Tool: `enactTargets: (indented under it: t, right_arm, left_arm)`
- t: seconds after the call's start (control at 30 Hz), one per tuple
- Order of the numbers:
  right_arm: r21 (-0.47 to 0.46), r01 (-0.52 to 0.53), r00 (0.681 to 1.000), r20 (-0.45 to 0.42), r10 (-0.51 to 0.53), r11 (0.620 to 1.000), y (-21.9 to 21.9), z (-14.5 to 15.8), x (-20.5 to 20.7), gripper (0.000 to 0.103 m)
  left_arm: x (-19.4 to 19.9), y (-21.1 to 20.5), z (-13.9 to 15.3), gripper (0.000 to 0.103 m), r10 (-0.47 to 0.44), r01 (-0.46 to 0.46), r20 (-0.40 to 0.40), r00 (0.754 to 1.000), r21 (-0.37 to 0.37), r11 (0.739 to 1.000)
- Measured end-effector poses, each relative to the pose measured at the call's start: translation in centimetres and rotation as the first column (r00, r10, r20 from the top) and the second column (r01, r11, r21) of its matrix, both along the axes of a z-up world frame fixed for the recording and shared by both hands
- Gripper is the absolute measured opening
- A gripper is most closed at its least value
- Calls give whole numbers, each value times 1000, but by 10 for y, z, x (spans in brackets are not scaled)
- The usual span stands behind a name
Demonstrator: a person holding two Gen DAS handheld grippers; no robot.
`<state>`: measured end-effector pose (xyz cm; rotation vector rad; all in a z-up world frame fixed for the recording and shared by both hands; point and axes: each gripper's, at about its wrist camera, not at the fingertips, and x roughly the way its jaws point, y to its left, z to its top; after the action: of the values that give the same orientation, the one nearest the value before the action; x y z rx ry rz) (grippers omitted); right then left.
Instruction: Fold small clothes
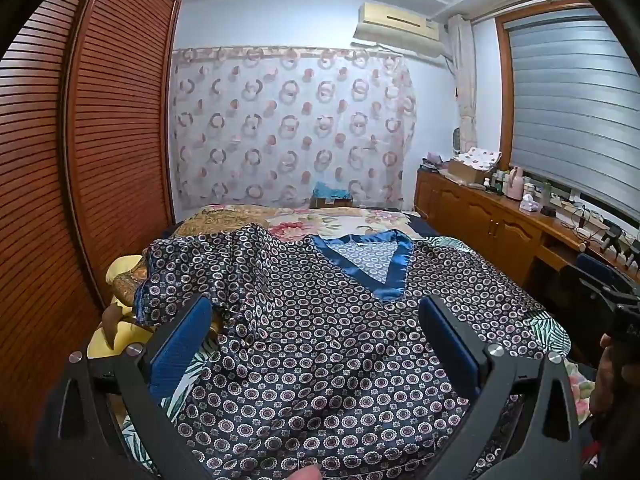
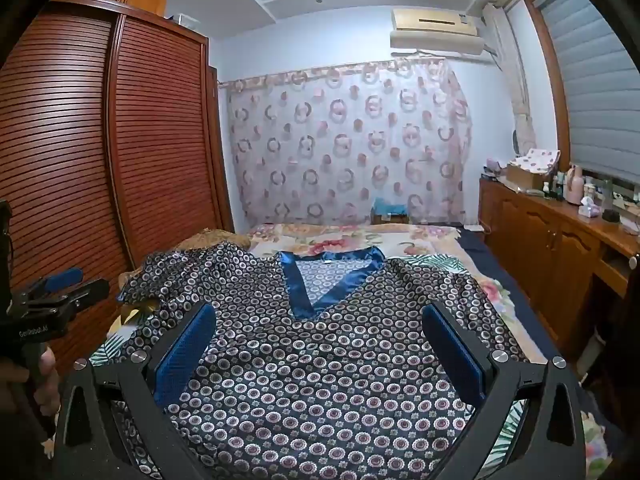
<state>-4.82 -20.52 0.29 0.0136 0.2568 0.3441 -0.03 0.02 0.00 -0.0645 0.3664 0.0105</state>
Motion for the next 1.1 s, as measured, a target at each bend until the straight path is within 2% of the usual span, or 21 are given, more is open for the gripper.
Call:
enactTargets:
  t: [0.43,1.1]
  right_arm:
    - [-2,1,1000,3,-1,1000,0,0,-1,103]
    - [-2,0,1000,8,0,1000,3,1,-1,103]
  left_arm:
    - [-1,0,-2,103,-1,1,7,1000,7,1000]
    - [-5,2,10,103,-6,5,16,1000,24,1000]
